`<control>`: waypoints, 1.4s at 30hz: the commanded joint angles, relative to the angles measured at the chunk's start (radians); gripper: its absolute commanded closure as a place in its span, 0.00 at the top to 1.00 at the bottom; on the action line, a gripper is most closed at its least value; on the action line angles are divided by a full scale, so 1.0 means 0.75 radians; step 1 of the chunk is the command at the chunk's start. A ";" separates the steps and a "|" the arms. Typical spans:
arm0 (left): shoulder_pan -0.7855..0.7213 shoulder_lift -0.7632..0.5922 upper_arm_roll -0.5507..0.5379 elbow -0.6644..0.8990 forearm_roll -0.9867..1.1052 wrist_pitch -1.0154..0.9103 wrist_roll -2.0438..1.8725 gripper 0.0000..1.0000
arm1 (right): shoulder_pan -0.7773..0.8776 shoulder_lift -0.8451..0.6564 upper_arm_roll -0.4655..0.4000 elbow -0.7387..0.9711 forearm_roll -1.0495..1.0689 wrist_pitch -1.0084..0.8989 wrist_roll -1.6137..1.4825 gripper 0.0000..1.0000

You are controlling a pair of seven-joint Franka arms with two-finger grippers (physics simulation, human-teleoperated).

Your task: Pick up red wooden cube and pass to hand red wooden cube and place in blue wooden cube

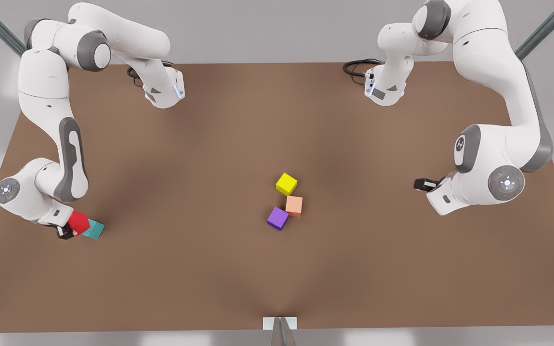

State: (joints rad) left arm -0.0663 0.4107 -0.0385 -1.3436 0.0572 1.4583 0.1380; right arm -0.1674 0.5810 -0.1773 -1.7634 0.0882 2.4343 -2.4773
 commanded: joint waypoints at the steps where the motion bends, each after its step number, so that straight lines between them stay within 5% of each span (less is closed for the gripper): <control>1: -0.002 -0.002 0.000 0.002 0.001 -0.014 -0.086 1.00 | 0.000 0.003 0.001 -0.011 0.038 0.027 -0.129 0.61; 6: 0.000 -0.002 0.000 0.000 0.001 -0.016 -0.086 1.00 | 0.000 0.013 0.003 -0.028 0.048 0.049 -0.129 0.66; 8: 0.000 -0.002 0.000 0.000 0.001 -0.016 -0.086 1.00 | 0.000 0.013 0.003 -0.028 0.073 0.047 -0.129 1.00; 16: 0.000 -0.002 0.000 0.000 0.001 -0.014 -0.086 1.00 | 0.010 -0.024 0.022 -0.019 0.077 -0.049 -0.125 1.00; 27: -0.002 -0.002 0.000 0.000 0.001 -0.016 -0.086 1.00 | 0.004 -0.098 0.013 0.269 0.158 -0.591 -0.066 1.00; 29: -0.002 -0.002 -0.002 0.000 0.001 -0.014 -0.086 1.00 | 0.004 -0.085 0.013 0.386 0.199 -0.728 0.455 1.00; 32: -0.002 -0.002 0.000 0.000 0.001 -0.016 -0.086 1.00 | 0.117 -0.075 0.005 0.414 0.163 -0.812 2.081 1.00; 34: 0.000 -0.002 -0.002 0.000 0.001 -0.016 -0.086 1.00 | 0.242 -0.128 0.007 0.576 -0.007 -1.151 2.757 1.00; 36: 0.000 -0.002 -0.002 0.000 0.001 -0.016 -0.086 1.00 | 0.262 -0.394 0.016 0.535 -0.064 -1.352 2.867 1.00; 39: -0.002 -0.002 -0.002 0.000 0.001 -0.024 -0.088 1.00 | 0.297 -0.513 0.022 0.300 -0.087 -1.162 2.935 1.00; 42: -0.008 0.000 -0.002 0.002 0.001 -0.038 -0.088 1.00 | 0.313 -0.505 0.022 0.337 -0.099 -1.176 3.011 1.00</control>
State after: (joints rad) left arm -0.0698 0.4115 -0.0395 -1.3425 0.0577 1.4414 0.0797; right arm 0.0676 0.2065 -0.1609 -1.5127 0.0337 1.6192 -1.4422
